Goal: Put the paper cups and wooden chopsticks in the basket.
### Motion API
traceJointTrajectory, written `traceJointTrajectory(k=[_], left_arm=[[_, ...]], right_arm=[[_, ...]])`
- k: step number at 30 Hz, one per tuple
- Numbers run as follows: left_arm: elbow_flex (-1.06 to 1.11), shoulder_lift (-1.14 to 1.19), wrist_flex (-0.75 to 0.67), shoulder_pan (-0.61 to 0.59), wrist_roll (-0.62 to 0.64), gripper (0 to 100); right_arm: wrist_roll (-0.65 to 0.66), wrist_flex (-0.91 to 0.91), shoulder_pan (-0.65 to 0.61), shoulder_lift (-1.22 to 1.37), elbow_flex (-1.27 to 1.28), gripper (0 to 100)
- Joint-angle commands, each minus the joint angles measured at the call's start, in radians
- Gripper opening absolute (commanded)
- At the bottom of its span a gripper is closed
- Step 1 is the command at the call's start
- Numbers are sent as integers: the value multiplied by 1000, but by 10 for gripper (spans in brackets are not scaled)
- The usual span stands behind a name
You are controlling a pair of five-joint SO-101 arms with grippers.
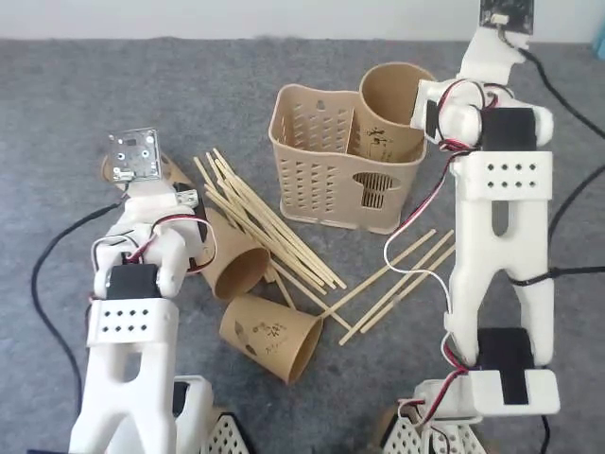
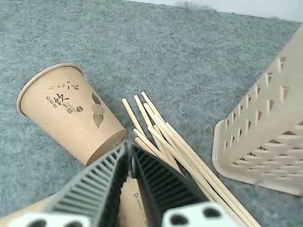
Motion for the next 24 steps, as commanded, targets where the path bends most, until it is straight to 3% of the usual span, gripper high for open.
traceJointTrajectory(k=[1, 4, 6, 12, 16, 21, 24], left_arm=[[-7, -31, -28, -5, 6, 12], [-7, -31, -25, -6, 6, 13], [-8, -31, -21, -9, 6, 13], [-48, -38, 26, -57, 12, 64], [-134, -32, 147, -101, 8, 70], [-213, -32, 296, -130, -66, 71], [-302, -34, 453, -103, -183, 71]], right_arm=[[38, 15, -5, -38, -48, 85], [43, 61, -4, -111, -48, 223], [44, 102, 2, -186, -48, 264], [54, 340, 13, -440, -38, 206], [157, 476, 99, -524, 104, 169], [404, 354, 265, -562, 526, 148], [428, 173, 375, -584, 810, 136]])
